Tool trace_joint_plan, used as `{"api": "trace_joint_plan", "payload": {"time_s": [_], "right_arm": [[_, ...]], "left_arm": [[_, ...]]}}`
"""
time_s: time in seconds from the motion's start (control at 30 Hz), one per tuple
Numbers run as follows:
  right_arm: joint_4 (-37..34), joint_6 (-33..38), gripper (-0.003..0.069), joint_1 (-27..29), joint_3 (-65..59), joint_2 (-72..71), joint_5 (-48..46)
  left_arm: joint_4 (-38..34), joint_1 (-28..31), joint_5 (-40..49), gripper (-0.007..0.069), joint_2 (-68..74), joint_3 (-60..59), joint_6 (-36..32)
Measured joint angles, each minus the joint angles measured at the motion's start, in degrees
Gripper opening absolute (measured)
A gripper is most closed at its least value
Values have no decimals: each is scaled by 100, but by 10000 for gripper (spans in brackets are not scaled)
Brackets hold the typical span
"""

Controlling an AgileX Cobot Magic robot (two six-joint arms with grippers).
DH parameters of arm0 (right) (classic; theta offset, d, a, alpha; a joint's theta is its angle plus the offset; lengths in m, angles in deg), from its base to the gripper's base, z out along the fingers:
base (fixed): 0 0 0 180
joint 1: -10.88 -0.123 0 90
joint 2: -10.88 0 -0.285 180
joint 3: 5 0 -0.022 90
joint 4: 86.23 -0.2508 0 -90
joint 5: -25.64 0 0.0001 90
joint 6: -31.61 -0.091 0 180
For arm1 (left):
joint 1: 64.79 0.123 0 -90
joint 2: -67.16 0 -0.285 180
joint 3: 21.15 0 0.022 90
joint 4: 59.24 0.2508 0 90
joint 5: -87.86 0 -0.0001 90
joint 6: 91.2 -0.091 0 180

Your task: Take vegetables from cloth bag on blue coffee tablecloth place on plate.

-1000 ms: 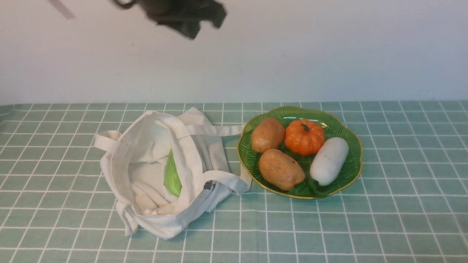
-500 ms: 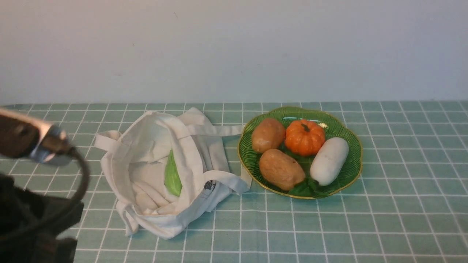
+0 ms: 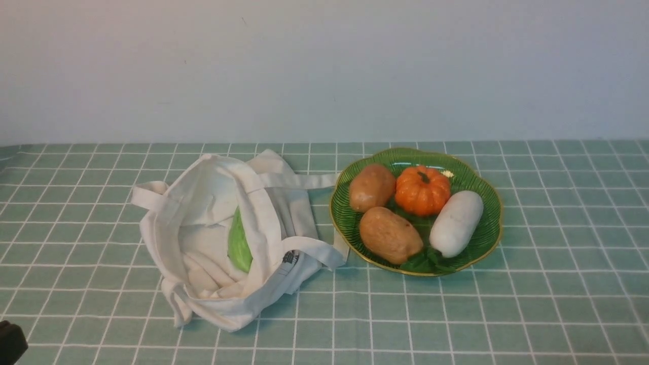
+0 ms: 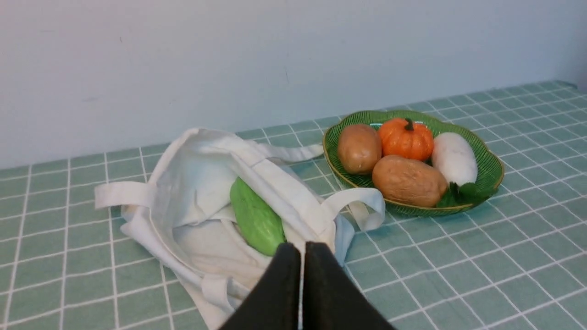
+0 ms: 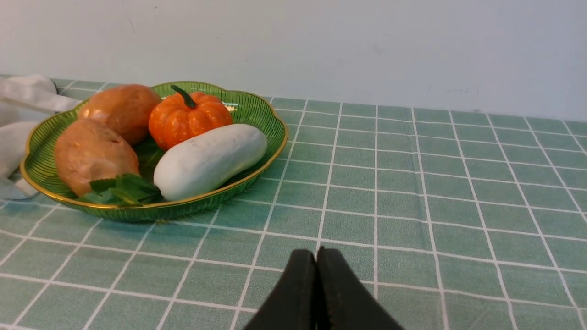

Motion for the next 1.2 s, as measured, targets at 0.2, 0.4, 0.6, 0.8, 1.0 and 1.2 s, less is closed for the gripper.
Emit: {"api": "trace_joint_plan", "payload": {"time_s": [0.2, 0.4, 0.6, 0.8, 1.0, 1.2], "right_arm": [[0, 8, -15, 0, 0, 0, 0], [0, 88, -15, 0, 0, 0, 0], [0, 88, -15, 0, 0, 0, 0], [0, 82, -15, 0, 0, 0, 0], [0, 82, -15, 0, 0, 0, 0], [0, 82, -15, 0, 0, 0, 0]], "left_arm": [[84, 0, 79, -5, -247, -165, -72], [146, 0, 134, -5, -247, -175, -169], [255, 0, 113, -5, -247, -299, -174], [328, 114, -439, -5, -247, -932, -188], [-70, 914, -1561, -5, -247, -1742, -949], [-695, 2195, -1922, -5, -279, -2241, -1550]]}}
